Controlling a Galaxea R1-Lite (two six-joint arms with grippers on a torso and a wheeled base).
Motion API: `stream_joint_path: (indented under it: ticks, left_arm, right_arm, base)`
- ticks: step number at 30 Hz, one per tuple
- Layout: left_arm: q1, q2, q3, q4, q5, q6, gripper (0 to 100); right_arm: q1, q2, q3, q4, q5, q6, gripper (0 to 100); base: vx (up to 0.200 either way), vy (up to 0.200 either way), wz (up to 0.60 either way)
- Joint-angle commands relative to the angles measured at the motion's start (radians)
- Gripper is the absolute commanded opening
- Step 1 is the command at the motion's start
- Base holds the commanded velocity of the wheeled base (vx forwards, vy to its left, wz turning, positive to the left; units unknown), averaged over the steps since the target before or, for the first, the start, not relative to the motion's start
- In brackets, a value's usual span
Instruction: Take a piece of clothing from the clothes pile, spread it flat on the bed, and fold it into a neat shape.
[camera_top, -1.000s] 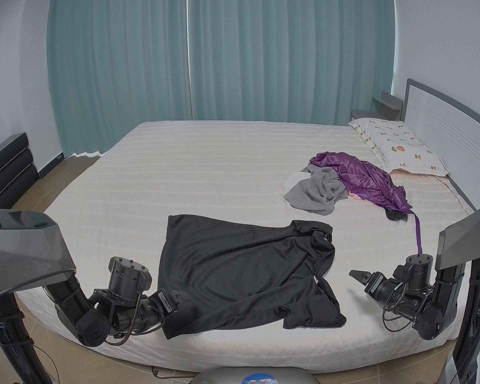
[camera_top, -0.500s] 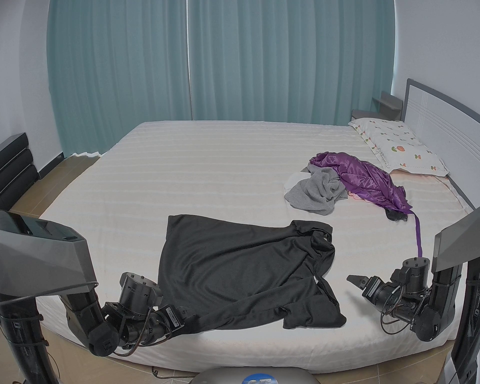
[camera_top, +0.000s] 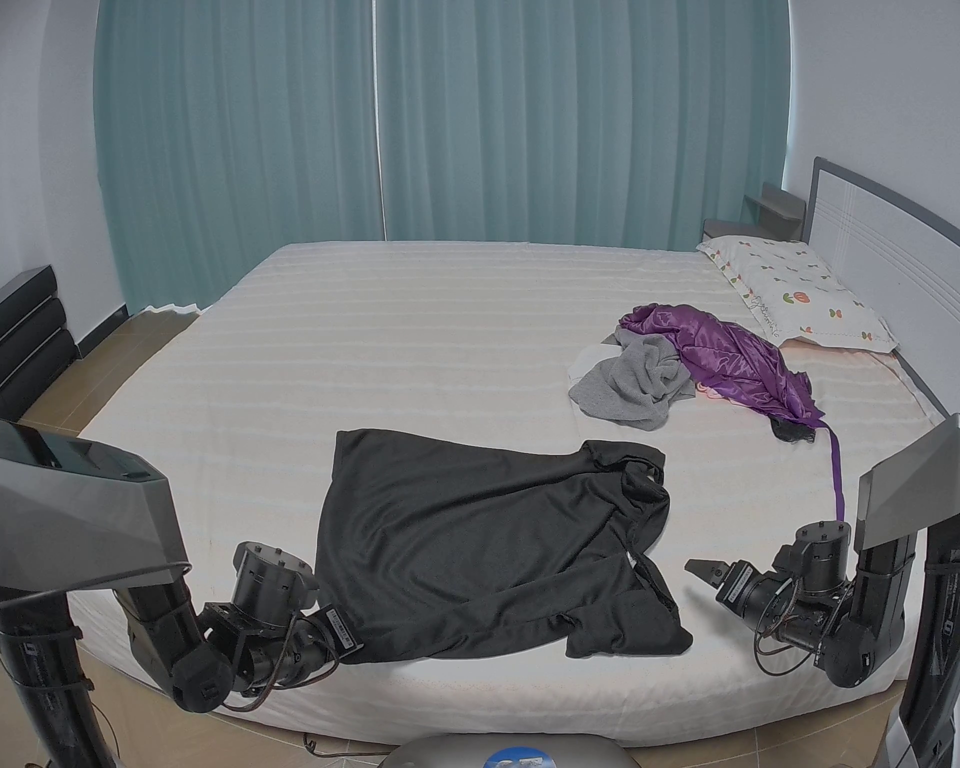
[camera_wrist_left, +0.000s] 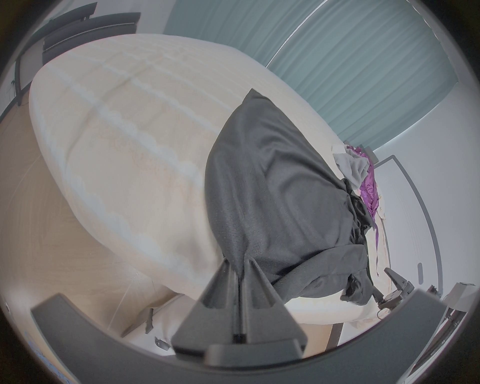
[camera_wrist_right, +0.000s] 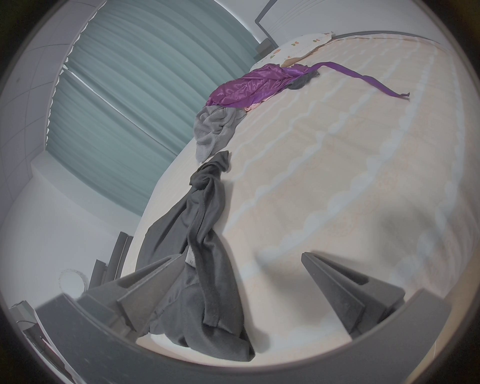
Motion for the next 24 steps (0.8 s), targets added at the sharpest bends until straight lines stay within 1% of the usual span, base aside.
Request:
stream_joint_path:
  ticks: [1,5,9,11,17,19,21,22,24]
  left_arm:
    - [0.061,-0.081,0.014,0.026,0.004,0.067,0]
    - [0.121,-0.149,0.017,0.063,0.004,0.119,0]
    - [0.152,-0.201,0.015,0.108,0.004,0.147,0]
    - [0.153,-0.221,0.015,0.128,0.002,0.156,0]
    - [0.153,-0.224,0.014,0.134,0.002,0.157,0]
    - [0.153,-0.219,0.014,0.134,0.002,0.157,0]
    - [0.153,-0.218,0.014,0.134,0.001,0.157,0]
    - [0.153,-0.218,0.014,0.134,0.001,0.157,0]
    - [0.155,-0.216,0.014,0.135,-0.001,0.157,0]
  right_arm:
    - [0.045,-0.009,0.013,-0.013,-0.001,0.0,100]
    - [0.076,0.0,0.013,-0.013,-0.001,0.0,100]
    - [0.096,0.0,-0.005,-0.015,0.002,0.001,100]
    - [0.113,0.008,-0.019,-0.013,0.008,0.001,100]
    - [0.159,0.045,-0.11,-0.007,-0.006,-0.016,100]
    - [0.176,0.034,-0.133,-0.001,-0.007,-0.04,100]
    - [0.18,0.016,-0.163,0.019,-0.012,-0.092,100]
    - [0.18,-0.001,-0.185,0.044,-0.019,-0.115,100]
    - [0.183,-0.027,-0.225,0.1,-0.039,-0.129,100]
  base:
    - [0.0,0.0,0.0]
    - [0.0,0.0,0.0]
    - [0.0,0.0,0.0]
    - [0.0,0.0,0.0]
    - [0.0,0.0,0.0]
    - [0.0,0.0,0.0]
    - [0.0,0.0,0.0]
    - [0.0,0.0,0.0]
    - [0.0,0.0,0.0]
